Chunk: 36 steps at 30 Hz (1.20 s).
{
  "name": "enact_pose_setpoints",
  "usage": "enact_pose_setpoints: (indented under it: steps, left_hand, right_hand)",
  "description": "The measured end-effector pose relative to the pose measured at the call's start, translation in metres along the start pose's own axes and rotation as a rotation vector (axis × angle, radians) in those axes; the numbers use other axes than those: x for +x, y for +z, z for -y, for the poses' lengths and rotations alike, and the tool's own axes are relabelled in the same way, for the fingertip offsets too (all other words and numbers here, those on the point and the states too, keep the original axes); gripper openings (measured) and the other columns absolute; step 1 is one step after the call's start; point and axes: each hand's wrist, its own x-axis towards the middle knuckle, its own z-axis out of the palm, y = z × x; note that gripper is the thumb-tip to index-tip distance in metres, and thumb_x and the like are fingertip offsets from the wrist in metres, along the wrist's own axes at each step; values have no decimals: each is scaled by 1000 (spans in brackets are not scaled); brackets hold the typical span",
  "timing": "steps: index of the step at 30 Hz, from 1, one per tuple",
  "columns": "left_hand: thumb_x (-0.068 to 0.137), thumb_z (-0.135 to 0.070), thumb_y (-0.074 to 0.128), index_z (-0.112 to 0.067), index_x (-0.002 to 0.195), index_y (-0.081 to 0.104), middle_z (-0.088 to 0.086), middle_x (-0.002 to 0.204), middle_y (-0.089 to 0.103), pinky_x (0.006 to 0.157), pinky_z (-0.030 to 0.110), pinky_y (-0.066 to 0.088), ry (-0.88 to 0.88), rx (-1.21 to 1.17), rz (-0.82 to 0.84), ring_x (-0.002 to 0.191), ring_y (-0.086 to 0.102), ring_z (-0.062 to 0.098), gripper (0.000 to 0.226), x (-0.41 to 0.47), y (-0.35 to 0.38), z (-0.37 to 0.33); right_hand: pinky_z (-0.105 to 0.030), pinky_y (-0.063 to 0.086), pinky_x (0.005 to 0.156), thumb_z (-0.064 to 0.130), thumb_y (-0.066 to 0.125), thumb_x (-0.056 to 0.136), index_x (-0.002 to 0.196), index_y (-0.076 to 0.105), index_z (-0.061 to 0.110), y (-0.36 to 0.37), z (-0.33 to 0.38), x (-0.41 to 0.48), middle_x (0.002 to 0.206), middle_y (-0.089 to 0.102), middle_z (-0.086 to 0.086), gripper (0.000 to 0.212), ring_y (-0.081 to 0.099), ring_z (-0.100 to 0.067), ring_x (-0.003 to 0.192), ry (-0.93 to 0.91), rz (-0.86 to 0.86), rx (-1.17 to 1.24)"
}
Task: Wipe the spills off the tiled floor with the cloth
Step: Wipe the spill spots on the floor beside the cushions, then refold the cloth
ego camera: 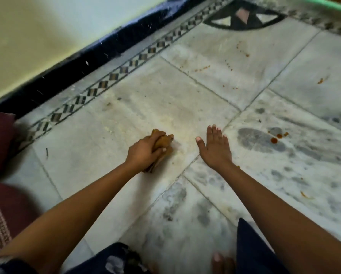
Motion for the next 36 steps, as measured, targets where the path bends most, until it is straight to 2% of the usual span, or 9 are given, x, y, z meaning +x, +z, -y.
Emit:
enact_pose_setpoints:
  steps: [4,9,15,18,21,25,28,31,36]
  left_hand:
    - [89,-35,61,-33,128,40,4,119,58,79,30,53,-198,-813,22,100,62,20,44,1,-47,-23]
    - [87,-43,60,-23,129,40,7,117,61,69,31,52,-314,-1148,-88,97,63,22,51,26,-105,-61]
    - [91,-42,54,-26,124,43,6,109,65,87,45,51,-293,-1172,-207,97,64,25,38,64,-167,-128]
    - [94,-44,46,-23,123,51,6,106,67,76,40,51,-340,-1224,-174,93,64,25,36,80,-189,-158]
    - [95,-46,43,-15,101,64,5,75,68,58,30,47,-342,-1283,-79,66,63,21,39,95,-201,-187]
    - [92,-42,50,-16,89,64,5,74,66,66,30,50,-320,-1260,1,69,61,19,30,114,-197,-218]
    - [89,-39,54,-14,105,66,11,97,70,90,41,50,-377,-1248,-38,92,64,27,32,129,-191,-225]
    - [86,-38,57,-15,109,62,13,106,68,95,45,46,-441,-1165,-22,102,62,30,33,138,-183,-230]
    - [79,-47,63,-15,109,66,13,107,70,93,52,49,-409,-1245,114,101,65,32,44,159,-151,-234]
  right_hand:
    - [-30,6,115,42,25,100,150,11,12,-27,33,-6,158,11,-6,60,9,-19,145,-62,-62,411]
    - [-23,36,97,32,40,99,134,47,16,-72,84,-13,135,52,-3,40,50,-15,120,-241,-250,808]
    - [-23,48,86,32,40,99,110,60,29,-151,111,-13,109,66,3,23,61,-7,101,-465,-163,1094]
    - [-15,46,86,42,50,93,127,56,28,-182,100,-7,118,64,9,37,58,-2,108,-585,-68,1018]
    - [-26,47,94,49,59,81,134,50,31,-201,83,4,122,63,8,56,59,-8,110,-603,-125,885]
    - [-28,53,76,21,57,92,103,69,14,-229,63,18,91,72,-3,18,66,-15,81,-549,-322,900]
    - [-28,48,70,16,54,93,89,69,5,-238,56,27,81,69,-8,19,61,-19,75,-461,-379,934]
    - [-41,50,82,19,51,95,89,67,10,-241,57,37,89,69,-12,19,62,-24,87,-340,-459,1083]
    - [-38,49,94,20,42,99,114,62,17,-251,61,46,113,65,-10,26,60,-23,104,-145,-540,1379]
